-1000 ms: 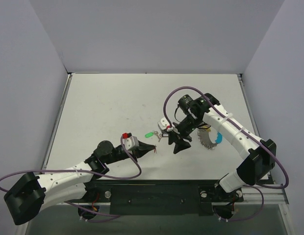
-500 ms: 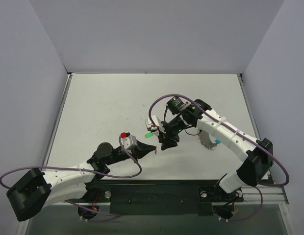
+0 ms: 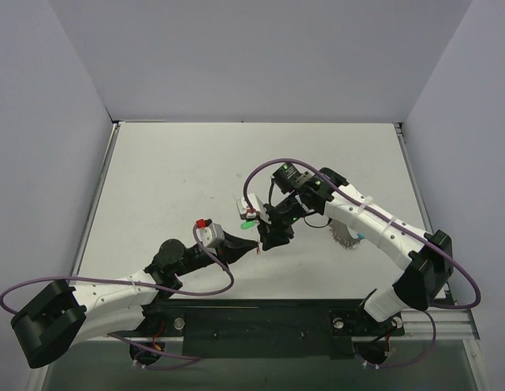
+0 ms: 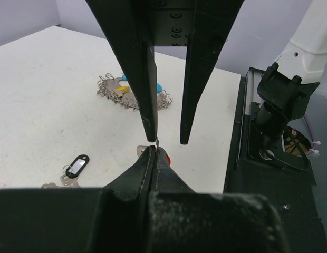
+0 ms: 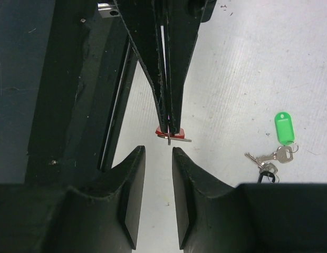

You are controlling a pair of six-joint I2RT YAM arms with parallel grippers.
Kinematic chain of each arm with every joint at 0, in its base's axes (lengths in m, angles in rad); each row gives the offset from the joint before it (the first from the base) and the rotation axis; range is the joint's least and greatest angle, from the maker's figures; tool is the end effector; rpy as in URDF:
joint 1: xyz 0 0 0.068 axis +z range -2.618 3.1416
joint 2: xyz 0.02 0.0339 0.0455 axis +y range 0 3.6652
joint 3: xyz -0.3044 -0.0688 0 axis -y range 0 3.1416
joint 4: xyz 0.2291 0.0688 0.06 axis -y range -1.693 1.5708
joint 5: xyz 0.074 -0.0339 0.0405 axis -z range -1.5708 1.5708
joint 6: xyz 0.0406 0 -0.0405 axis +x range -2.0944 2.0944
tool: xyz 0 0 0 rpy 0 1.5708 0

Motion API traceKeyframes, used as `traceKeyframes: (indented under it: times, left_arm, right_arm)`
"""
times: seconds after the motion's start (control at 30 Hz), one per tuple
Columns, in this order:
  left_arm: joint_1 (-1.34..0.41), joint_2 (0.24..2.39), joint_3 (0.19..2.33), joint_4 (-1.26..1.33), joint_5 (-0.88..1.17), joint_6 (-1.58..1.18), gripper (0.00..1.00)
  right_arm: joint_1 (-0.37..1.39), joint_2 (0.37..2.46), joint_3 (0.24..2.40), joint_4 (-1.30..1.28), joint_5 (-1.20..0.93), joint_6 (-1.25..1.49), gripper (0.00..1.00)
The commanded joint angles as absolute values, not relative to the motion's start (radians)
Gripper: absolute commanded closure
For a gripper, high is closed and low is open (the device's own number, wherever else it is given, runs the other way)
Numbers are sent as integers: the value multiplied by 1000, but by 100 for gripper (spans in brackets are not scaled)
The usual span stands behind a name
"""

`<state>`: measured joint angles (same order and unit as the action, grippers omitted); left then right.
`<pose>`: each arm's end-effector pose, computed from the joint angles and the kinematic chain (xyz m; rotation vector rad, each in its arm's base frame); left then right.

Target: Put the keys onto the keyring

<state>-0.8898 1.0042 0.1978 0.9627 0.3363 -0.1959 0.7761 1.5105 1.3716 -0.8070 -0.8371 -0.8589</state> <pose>0.0963 -0.1401 0.2640 0.7870 1.3040 -1.1200 0.1902 0.2289 0.3630 -1.9136 1.3391 0.9966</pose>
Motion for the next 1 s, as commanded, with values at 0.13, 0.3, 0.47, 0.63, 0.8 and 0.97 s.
traceKeyframes:
  times: [0.13, 0.3, 0.47, 0.63, 0.8, 0.97]
  left_arm:
    - [-896, 992, 196, 1051, 322, -222, 100]
    - [-897, 1000, 196, 1058, 328, -225, 100]
    - [-896, 1014, 199, 1074, 341, -235, 100]
    - [-896, 1015, 201, 1074, 350, -238, 100]
    - [-896, 1022, 202, 1074, 354, -239, 100]
    - [-896, 1034, 210, 1072, 364, -245, 100]
  right_arm:
    - [804, 1511, 1384, -825, -876, -853, 78]
    - [805, 1517, 1393, -828, -879, -850, 78]
    - [807, 1522, 1400, -827, -871, -845, 78]
    - [807, 1523, 1405, -825, -859, -838, 77]
    - [807, 1522, 1410, -822, -865, -830, 77]
    - [805, 1528, 1419, -821, -870, -824, 77]
